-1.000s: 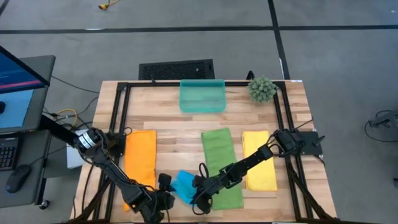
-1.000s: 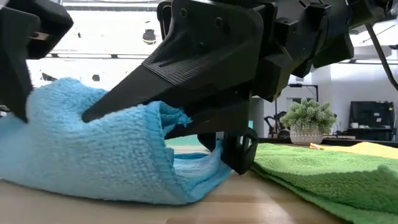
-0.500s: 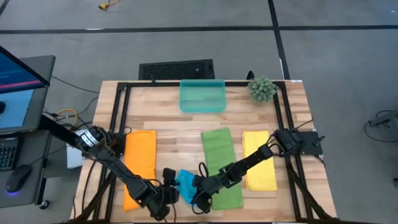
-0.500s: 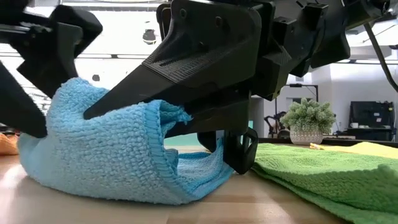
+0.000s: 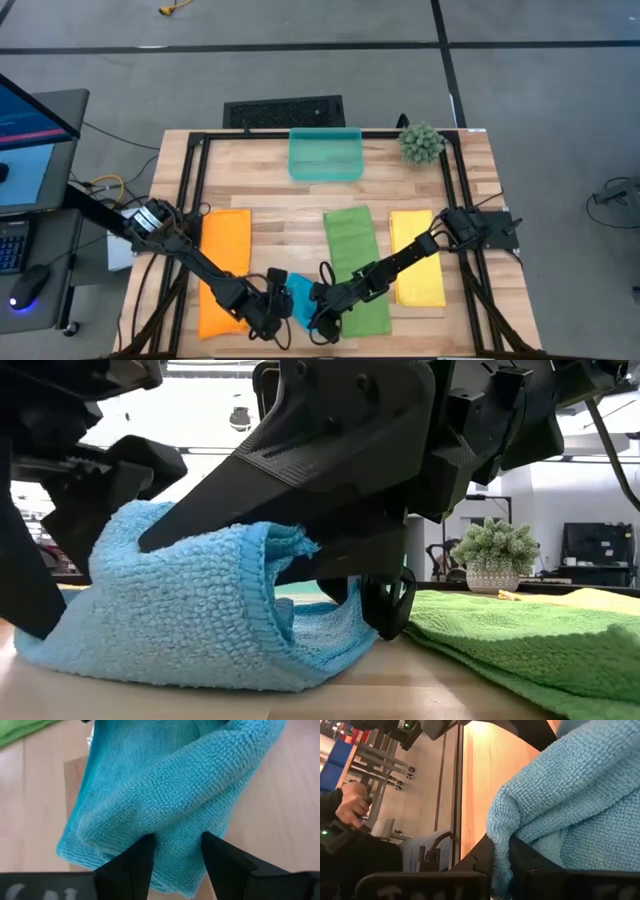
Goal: Roll microfiber towels into tight, uniform cylinder then place into a basket
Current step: Roll the blue towel
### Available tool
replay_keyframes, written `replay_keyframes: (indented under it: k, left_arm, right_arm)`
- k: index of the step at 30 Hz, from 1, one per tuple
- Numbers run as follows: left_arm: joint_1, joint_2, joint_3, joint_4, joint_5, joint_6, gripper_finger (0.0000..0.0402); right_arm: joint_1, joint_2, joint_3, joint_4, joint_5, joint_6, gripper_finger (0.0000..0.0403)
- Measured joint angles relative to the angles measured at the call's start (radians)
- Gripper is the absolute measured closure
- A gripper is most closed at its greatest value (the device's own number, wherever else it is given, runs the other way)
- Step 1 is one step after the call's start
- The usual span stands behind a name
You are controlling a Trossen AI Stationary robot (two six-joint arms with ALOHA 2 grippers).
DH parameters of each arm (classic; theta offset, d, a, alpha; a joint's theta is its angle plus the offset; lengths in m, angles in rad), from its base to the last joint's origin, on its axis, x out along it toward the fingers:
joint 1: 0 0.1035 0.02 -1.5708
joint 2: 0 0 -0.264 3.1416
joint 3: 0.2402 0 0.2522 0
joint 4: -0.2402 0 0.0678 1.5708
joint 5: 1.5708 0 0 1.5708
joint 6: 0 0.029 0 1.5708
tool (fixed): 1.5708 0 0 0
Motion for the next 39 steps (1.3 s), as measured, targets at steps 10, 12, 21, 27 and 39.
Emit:
replay_keyframes:
  k: [10, 12, 21, 27, 39]
  left_arm:
    - [0.0, -0.002, -0.026, 0.047, 0.042, -0.074, 0.0289]
    - [0.0, -0.002, -0.026, 0.046, 0.045, -0.077, 0.0294]
    - [0.003, -0.001, -0.027, 0.045, 0.077, -0.085, 0.0304]
    - [0.003, 0.0, -0.027, 0.044, 0.078, -0.085, 0.0304]
    - [0.003, 0.002, -0.028, 0.044, 0.085, -0.117, 0.0304]
  right_arm:
    - [0.0, 0.0, 0.0, 0.007, 0.009, -0.007, 0.0324]
    - [-0.005, 0.0, 0.0, 0.01, 0.009, -0.007, 0.0309]
    - [-0.016, 0.0, 0.0, 0.03, -0.024, -0.004, 0.023]
    - [-0.025, 0.0, 0.0, 0.03, -0.053, -0.029, 0.0187]
    - [-0.088, -0.065, -0.007, -0.075, -0.211, -0.115, 0.0187]
